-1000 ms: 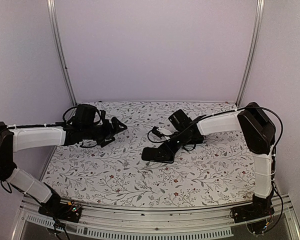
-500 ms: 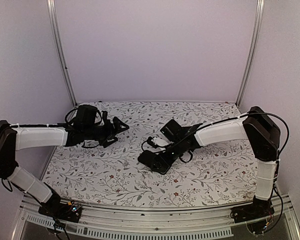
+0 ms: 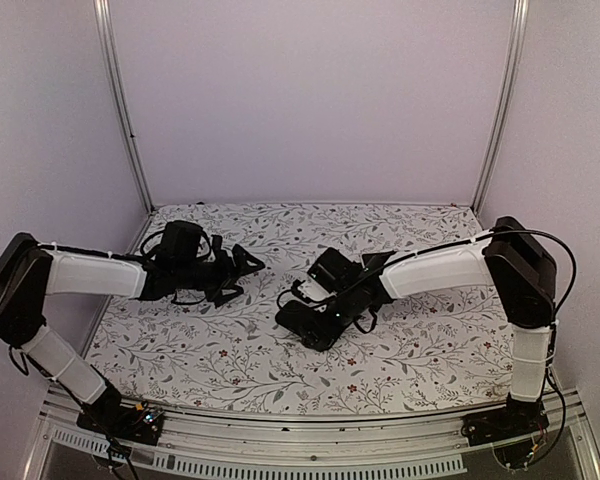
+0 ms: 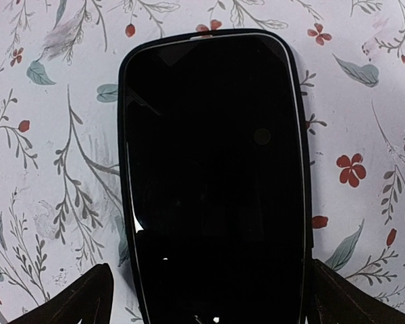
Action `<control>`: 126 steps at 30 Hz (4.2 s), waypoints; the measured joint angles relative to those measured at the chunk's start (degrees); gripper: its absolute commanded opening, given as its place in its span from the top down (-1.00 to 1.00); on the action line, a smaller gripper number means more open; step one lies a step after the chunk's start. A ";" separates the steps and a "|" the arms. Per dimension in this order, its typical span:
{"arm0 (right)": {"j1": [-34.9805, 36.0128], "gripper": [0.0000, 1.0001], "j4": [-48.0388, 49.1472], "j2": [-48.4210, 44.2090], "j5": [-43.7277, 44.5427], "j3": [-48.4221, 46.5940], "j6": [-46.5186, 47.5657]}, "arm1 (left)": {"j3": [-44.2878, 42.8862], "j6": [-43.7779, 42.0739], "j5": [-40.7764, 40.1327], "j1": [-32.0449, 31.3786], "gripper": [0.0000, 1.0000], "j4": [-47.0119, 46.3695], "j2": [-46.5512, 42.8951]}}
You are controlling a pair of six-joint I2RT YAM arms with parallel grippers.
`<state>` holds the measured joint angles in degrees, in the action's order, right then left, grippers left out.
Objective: Take the phone out of the phone case
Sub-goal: Pick up the phone with the phone case at the center of the board, then pass from the right arm to the left, then remove the bottom right corner of the phone case from the phone.
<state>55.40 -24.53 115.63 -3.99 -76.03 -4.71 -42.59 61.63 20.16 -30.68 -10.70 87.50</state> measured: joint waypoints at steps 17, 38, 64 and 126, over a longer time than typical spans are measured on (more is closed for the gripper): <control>1.51 0.19 -3.89 3.34 6.47 -5.27 -0.98 | -0.02 4.48 1.81 -1.68 -0.85 -2.73 5.79; 1.55 0.45 -3.87 3.37 6.91 -13.73 -4.31 | -3.82 5.25 7.08 -1.60 -0.38 -4.07 9.97; -2.62 -0.21 -5.38 -4.31 2.12 -14.67 -6.25 | -8.17 6.19 11.69 -0.44 1.00 -13.18 9.99; -21.84 -0.90 45.59 -29.64 -39.10 17.40 -32.59 | -6.21 24.24 18.51 1.33 1.00 -58.80 4.98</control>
<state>33.56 21.06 86.00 -43.09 -58.63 -37.30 -48.80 85.86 38.68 -29.34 -69.49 92.49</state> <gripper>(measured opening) 0.949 0.118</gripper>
